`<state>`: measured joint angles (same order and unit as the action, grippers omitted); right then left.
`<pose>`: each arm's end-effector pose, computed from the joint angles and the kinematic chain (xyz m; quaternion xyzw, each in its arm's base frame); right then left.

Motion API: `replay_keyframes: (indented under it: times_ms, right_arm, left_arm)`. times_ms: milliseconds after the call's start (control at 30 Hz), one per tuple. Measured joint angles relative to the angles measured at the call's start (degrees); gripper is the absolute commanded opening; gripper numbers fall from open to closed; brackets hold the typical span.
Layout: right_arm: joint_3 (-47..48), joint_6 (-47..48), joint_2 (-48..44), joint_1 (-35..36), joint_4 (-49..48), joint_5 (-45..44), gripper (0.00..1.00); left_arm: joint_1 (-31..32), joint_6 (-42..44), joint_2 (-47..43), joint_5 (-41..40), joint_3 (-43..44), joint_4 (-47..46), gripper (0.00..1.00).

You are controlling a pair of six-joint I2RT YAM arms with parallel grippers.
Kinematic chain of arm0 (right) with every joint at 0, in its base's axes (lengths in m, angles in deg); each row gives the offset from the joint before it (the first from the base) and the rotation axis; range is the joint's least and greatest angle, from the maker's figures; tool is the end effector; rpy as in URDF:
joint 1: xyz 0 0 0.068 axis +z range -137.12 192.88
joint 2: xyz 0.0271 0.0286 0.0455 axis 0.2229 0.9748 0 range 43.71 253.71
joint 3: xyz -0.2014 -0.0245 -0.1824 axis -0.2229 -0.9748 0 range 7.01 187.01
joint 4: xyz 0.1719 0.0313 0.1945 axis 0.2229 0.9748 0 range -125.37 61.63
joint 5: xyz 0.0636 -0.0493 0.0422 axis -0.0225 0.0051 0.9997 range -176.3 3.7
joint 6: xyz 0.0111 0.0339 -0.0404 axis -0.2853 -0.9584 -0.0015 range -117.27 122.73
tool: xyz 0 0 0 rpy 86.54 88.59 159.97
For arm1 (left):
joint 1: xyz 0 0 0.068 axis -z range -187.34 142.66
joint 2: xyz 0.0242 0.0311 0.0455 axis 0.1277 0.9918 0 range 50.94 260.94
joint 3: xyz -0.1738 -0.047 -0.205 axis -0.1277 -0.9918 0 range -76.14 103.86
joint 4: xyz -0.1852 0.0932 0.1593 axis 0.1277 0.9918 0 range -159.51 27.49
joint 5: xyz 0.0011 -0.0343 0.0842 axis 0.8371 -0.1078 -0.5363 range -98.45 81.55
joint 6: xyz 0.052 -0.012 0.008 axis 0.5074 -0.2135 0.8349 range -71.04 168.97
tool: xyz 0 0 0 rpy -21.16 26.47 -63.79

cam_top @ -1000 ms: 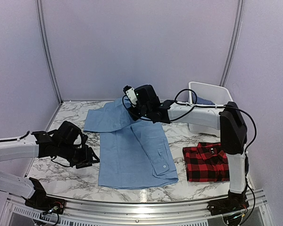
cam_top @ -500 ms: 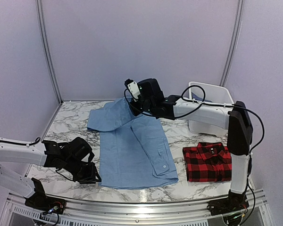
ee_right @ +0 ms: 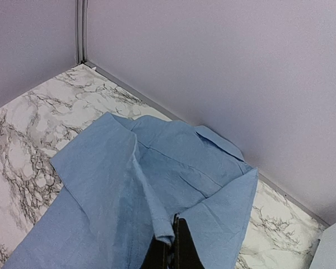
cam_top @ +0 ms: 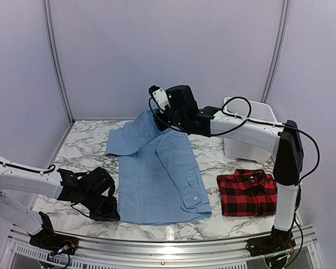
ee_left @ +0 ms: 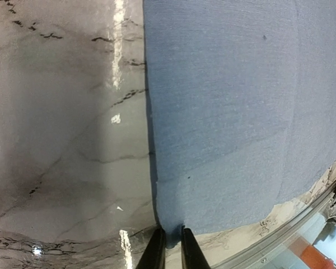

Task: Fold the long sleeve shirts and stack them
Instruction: Pick up the shirt from the corner of the board.

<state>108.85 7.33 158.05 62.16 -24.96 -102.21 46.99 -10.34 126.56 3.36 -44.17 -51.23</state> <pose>0.3209 0.3580 0.3175 -0.3059 0.7705 0.1013 0.5499 0.1249 -0.1865 0.1475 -0.0169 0.9652 -0.2565 0.0485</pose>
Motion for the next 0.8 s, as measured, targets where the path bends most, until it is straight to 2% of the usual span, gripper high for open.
replay_keyframes:
  times_ms: [67,367,633,800]
  right_arm:
    - [0.8,0.0,-0.3,0.0,0.1,0.0,0.00]
    - [2.7,0.3,-0.9,0.0,1.5,0.0,0.00]
    - [6.6,1.6,-0.9,0.0,3.0,-1.5,0.00]
    - [9.4,3.3,-0.9,0.0,3.8,-4.3,0.00]
  left_arm:
    - [0.1,0.2,0.6,-0.3,0.0,-0.2,0.00]
    - [-0.7,0.1,-1.1,-4.2,0.0,2.5,0.00]
    - [-8.9,3.1,-7.0,-7.4,0.0,11.5,0.00]
    - [-9.6,7.3,-5.3,-6.3,2.1,14.0,0.00]
